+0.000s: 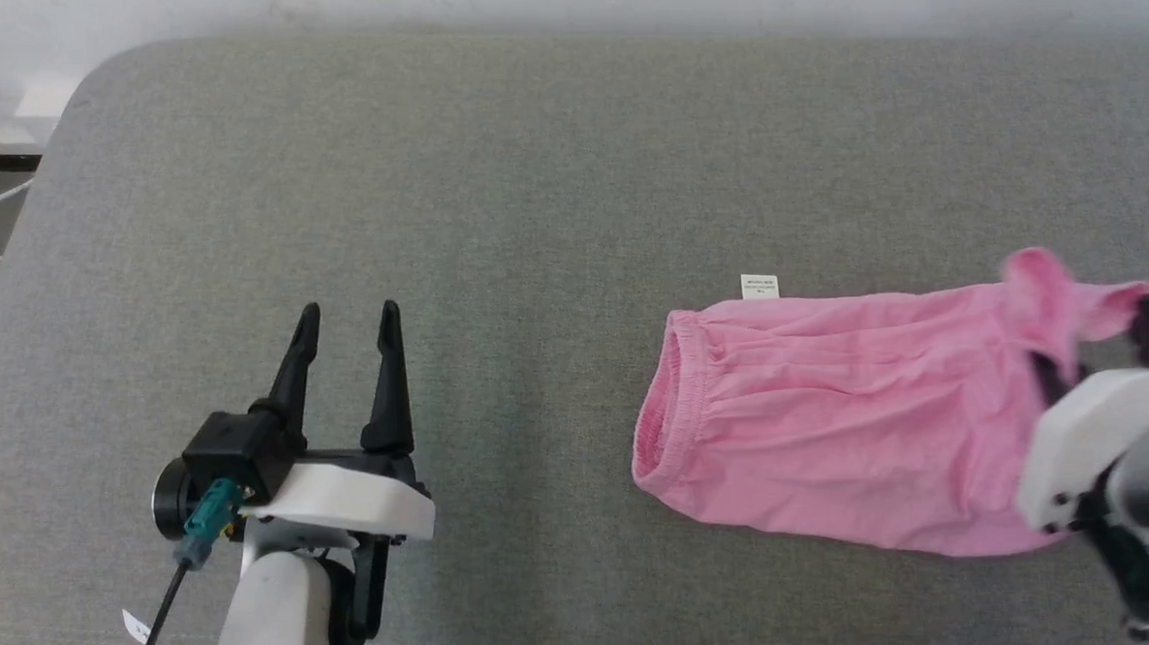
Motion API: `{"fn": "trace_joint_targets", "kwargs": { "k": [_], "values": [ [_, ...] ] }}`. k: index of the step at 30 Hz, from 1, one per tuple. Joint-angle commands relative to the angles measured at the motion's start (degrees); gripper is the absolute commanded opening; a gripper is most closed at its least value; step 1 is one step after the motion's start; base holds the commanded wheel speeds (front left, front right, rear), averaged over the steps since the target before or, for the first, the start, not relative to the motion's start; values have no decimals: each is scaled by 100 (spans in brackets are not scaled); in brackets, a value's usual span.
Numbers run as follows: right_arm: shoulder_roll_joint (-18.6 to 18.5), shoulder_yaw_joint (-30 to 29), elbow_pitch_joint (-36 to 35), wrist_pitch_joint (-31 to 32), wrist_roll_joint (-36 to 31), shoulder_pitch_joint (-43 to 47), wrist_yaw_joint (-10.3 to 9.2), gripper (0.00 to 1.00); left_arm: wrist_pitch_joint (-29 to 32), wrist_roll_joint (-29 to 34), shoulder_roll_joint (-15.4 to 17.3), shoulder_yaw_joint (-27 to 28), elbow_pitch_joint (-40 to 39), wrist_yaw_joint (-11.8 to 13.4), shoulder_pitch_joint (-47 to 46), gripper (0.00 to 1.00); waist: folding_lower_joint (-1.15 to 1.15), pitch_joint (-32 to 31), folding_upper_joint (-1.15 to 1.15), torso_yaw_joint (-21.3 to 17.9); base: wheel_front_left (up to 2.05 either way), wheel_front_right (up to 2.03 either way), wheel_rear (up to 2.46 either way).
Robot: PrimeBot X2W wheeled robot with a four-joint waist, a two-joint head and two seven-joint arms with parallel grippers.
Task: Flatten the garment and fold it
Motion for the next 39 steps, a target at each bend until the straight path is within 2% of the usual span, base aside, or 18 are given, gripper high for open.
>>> {"fn": "trace_joint_targets", "kwargs": {
  "k": [1,5,8,13,18,22,23,24,25,29,32,35,39],
  "values": [
    [20,94,-94,55,45,64,-5,0,-27,-32,-13,-15,11,-21,79,100,1,-15,0,16,0,0,0],
    [21,1092,-690,584,80,193,-5,0,-27,-54,-13,-52,5,-10,60,100,1,-12,0,58,0,0,0],
    [21,1768,-589,757,33,-16,-5,0,-27,-83,-13,-76,-9,-5,32,100,1,41,0,93,0,0,0],
    [8,2608,247,722,64,-646,-5,0,-27,-137,-13,-161,-26,6,-60,100,1,193,0,211,0,0,0],
    [13,3097,1283,441,133,-1339,-5,0,-27,-201,-13,-249,-39,29,-164,100,1,367,0,355,0,0,0],
    [16,3452,1975,450,357,-1687,-5,0,-27,-242,-13,-280,-39,55,-213,100,1,470,0,425,0,0,0],
    [16,3512,2094,457,416,-1748,-5,4,-27,-249,-13,-286,-35,58,-222,100,1,482,0,439,0,0,0],
    [16,3576,2177,436,485,-1804,-5,62,-27,-253,-13,-294,-30,60,-228,100,1,490,0,453,0,0,0],
    [17,3603,2232,406,575,-1844,-5,100,-27,-258,-14,-297,-27,65,-231,100,1,495,0,460,0,0,0],
    [18,3668,2127,126,1022,-1927,-5,100,-27,-260,-14,-274,-22,88,-216,100,1,471,0,433,0,0,0],
    [20,3575,1735,-392,1350,-1893,-5,100,-27,-254,-14,-256,-11,101,-187,100,1,398,0,370,0,0,0],
    [21,3274,1208,-1119,1884,-1700,-5,100,-27,-236,-14,-237,-25,101,-158,100,1,316,0,286,0,0,0],
    [21,2531,622,-2209,2164,-1304,-5,100,-27,-182,-14,-188,-57,90,-119,100,1,209,0,154,0,0,0]
  ]
}}
